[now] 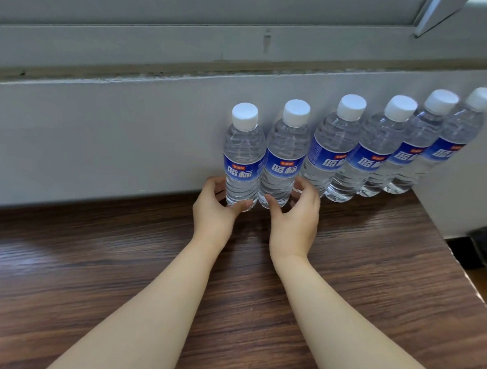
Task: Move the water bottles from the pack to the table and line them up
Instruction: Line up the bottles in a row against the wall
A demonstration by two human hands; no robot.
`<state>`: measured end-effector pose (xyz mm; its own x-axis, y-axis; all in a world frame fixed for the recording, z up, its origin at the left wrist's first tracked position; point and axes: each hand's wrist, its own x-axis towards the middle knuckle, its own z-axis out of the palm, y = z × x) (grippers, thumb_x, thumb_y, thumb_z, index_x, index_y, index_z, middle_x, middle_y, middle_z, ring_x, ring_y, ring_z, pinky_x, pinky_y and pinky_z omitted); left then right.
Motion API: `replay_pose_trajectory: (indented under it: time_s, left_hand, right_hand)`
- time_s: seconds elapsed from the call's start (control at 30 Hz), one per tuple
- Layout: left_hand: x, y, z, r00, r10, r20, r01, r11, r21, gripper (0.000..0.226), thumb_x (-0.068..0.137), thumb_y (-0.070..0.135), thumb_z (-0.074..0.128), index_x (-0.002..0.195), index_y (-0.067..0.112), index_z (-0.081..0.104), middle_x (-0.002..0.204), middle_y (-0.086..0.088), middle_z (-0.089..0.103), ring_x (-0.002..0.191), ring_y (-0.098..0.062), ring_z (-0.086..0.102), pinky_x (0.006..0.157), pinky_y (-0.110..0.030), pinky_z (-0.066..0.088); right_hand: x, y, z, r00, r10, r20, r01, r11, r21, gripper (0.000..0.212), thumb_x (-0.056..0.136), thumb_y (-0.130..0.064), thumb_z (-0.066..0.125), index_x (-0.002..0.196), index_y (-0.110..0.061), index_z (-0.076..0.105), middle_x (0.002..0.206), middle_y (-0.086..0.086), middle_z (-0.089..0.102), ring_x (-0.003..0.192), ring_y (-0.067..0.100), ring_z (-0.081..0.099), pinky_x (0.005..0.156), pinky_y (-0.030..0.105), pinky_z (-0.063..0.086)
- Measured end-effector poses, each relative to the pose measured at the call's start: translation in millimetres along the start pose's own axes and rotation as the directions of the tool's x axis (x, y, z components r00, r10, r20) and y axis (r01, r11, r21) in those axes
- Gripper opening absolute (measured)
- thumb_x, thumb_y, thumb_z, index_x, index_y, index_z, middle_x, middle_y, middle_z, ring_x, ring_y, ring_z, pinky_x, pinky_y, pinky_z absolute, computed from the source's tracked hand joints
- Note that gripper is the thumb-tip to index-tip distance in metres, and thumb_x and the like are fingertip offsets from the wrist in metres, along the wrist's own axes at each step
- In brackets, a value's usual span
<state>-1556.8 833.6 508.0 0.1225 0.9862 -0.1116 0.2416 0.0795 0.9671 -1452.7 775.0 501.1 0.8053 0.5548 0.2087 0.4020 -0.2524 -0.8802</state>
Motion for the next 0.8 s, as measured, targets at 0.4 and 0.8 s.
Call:
replay_pose_trajectory:
  time_s: [0.4,0.8]
  left_hand:
    - [-3.0,3.1,15.9,1.0,0.011,-0.023,-0.01,1.0,0.012,0.054,0.065,0.011,0.086,0.109,0.019,0.055,0.103,0.012,0.059,0.096,-0.003,0.056,0.078,-0.011,0.041]
    - [-6.7,3.1,26.1,0.993,0.005,-0.117,-0.004,1.0,0.007,0.052,0.066,0.014,0.086,0.104,0.024,0.052,0.104,0.011,0.06,0.087,0.006,0.056,0.065,0.001,0.037]
  right_hand:
    - [6.6,-0.5,-5.1,0.998,0.05,-0.041,-0.048,0.998,0.046,0.05,0.076,-0.014,0.077,0.12,-0.021,0.055,0.122,-0.006,0.054,0.105,0.01,0.059,0.087,0.037,0.053]
    - [8.5,4.8,-5.3,0.998,0.054,-0.032,-0.051,0.997,0.063,0.049,0.076,-0.01,0.076,0.121,-0.019,0.057,0.117,-0.009,0.056,0.104,0.01,0.06,0.088,0.039,0.053]
